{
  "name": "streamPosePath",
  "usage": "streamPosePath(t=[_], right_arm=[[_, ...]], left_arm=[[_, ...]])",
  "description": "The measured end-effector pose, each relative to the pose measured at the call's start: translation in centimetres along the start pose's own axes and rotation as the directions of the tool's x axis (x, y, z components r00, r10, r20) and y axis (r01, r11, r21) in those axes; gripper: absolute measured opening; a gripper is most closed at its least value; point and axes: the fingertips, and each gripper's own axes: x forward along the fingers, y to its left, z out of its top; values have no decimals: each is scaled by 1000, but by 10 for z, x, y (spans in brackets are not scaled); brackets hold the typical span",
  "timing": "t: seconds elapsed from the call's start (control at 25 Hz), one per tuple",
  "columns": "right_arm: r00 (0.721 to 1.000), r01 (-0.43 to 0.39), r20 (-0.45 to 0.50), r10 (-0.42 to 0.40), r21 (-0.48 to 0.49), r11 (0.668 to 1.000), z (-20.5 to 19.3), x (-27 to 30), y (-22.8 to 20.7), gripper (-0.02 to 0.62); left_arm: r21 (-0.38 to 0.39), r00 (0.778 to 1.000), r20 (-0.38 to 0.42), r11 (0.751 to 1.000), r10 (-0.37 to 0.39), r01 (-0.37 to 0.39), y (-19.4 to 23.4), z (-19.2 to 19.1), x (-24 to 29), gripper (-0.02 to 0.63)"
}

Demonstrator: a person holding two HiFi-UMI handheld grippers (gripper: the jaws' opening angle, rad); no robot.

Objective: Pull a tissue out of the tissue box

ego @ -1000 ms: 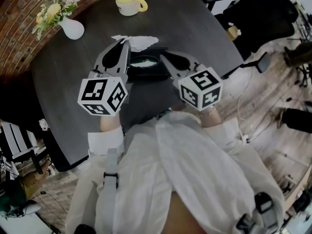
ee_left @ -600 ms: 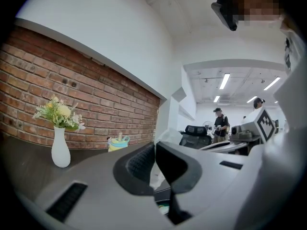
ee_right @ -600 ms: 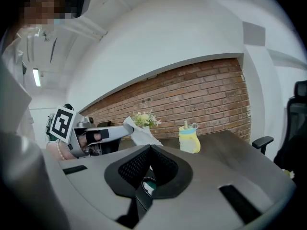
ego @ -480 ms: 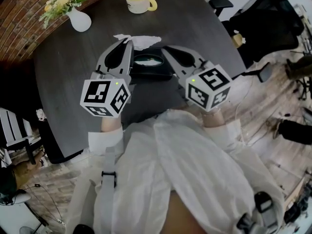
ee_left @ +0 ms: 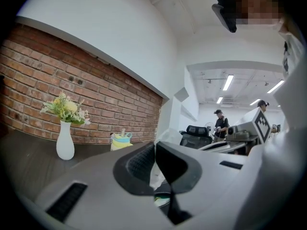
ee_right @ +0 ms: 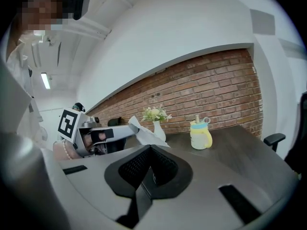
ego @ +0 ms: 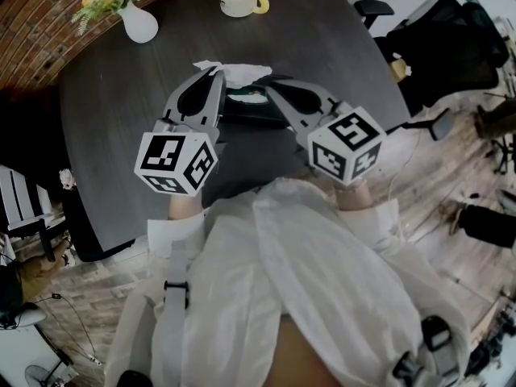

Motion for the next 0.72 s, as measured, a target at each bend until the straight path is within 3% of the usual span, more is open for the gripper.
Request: streamPosePath(t=[0.72], right_arm=[[996,81,-46,-79,34,996,-27,-8,-5,3]], left_arm=[[34,994,-89,998,-57,61,-6,-20,4,9]])
